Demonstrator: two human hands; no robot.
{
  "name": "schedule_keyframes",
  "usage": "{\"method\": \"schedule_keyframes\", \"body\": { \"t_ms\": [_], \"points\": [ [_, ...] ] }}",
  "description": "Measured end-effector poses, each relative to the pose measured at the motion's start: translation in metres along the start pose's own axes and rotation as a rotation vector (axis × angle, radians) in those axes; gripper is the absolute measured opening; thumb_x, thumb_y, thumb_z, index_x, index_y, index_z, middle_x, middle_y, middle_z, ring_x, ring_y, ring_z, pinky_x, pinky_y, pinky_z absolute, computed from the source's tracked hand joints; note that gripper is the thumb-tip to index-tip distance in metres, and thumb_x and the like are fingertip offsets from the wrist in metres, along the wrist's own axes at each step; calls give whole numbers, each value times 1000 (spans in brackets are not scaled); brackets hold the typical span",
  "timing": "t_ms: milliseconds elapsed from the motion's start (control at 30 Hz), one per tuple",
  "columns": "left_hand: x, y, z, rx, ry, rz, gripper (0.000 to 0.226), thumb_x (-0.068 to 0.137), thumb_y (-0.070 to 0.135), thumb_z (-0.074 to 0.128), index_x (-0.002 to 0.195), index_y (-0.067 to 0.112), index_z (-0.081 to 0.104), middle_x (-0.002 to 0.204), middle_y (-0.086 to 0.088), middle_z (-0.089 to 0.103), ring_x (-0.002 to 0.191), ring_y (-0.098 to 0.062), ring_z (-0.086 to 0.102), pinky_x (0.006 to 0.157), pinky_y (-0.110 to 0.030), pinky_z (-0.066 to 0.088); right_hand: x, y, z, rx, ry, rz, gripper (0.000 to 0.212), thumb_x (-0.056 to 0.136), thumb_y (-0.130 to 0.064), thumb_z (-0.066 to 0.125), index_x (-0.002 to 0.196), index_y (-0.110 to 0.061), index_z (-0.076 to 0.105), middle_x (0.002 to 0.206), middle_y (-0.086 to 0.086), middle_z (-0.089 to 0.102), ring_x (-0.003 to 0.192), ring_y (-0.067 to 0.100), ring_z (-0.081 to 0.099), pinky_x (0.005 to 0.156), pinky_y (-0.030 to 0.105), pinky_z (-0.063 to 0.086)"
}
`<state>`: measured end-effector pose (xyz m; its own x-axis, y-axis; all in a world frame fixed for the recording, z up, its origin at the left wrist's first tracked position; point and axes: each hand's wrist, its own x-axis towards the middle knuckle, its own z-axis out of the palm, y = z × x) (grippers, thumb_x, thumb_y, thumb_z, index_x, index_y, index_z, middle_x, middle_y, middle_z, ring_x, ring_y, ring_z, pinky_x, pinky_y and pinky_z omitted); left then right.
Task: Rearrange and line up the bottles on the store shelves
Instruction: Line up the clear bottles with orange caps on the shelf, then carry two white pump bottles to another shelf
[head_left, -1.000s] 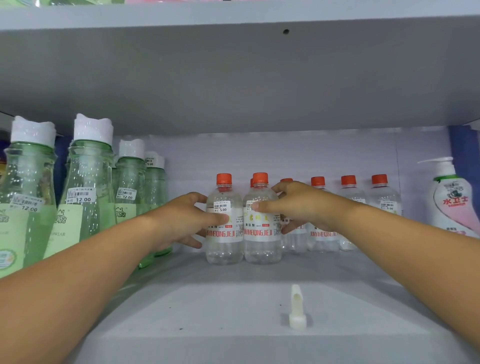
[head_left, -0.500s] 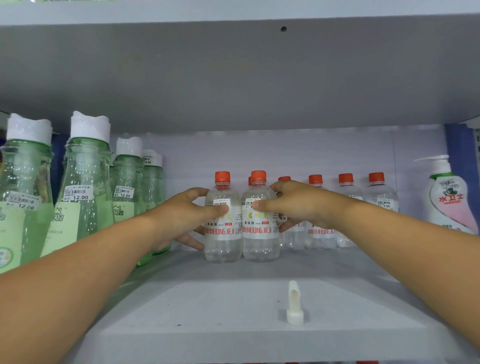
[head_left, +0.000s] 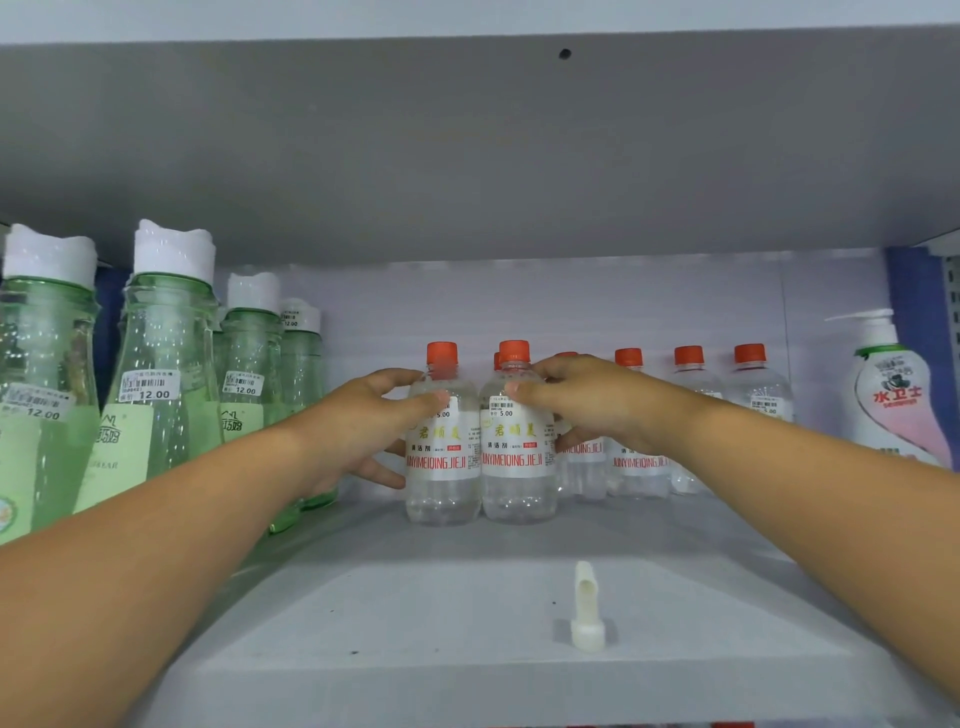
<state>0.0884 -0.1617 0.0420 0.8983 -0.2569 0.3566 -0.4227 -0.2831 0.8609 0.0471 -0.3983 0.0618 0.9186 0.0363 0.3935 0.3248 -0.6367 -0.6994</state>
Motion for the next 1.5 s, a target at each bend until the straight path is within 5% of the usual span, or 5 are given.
{"method": "schedule_keyframes", "body": {
  "t_ms": [500,733,900,1267,1500],
  "points": [
    [-63,67,45,-258,155,13,51,88,45,75,129,18,60,118,-1,65,107,-25,64,91,-43,56,-120,19,-86,110,189,63,68,86,-54,73,140,-19,53,127,-4,64,110,13,67,94,37,59],
    [-93,135,184,-300,-62,74,56,86,51,75,130,21,59,131,-1,59,114,-26,63,89,-43,58,-240,76,-221,-193,873,-28,43,86,-45,75,119,-18,64,115,-3,67,101,16,64,87,35,52],
    [-97,151,263,-288,-217,18,63,83,51,78,134,19,58,133,-3,59,115,-27,64,93,-45,58,-229,122,-232,-20,577,306,58,76,-40,86,119,-12,59,115,3,67,97,21,66,81,37,55],
    [-86,144,299,-237,-197,43,40,88,29,78,125,27,61,106,0,78,97,-25,76,91,-54,59,-186,120,-220,140,-170,133,38,92,-13,72,129,-14,64,119,2,74,107,17,72,84,30,60],
    [-71,116,279,-235,-75,63,40,88,34,78,123,37,58,113,2,75,96,-24,76,81,-50,62,-131,146,-271,-212,375,342,44,87,-37,78,111,-4,61,112,8,65,91,25,64,65,30,53]
  ]
}}
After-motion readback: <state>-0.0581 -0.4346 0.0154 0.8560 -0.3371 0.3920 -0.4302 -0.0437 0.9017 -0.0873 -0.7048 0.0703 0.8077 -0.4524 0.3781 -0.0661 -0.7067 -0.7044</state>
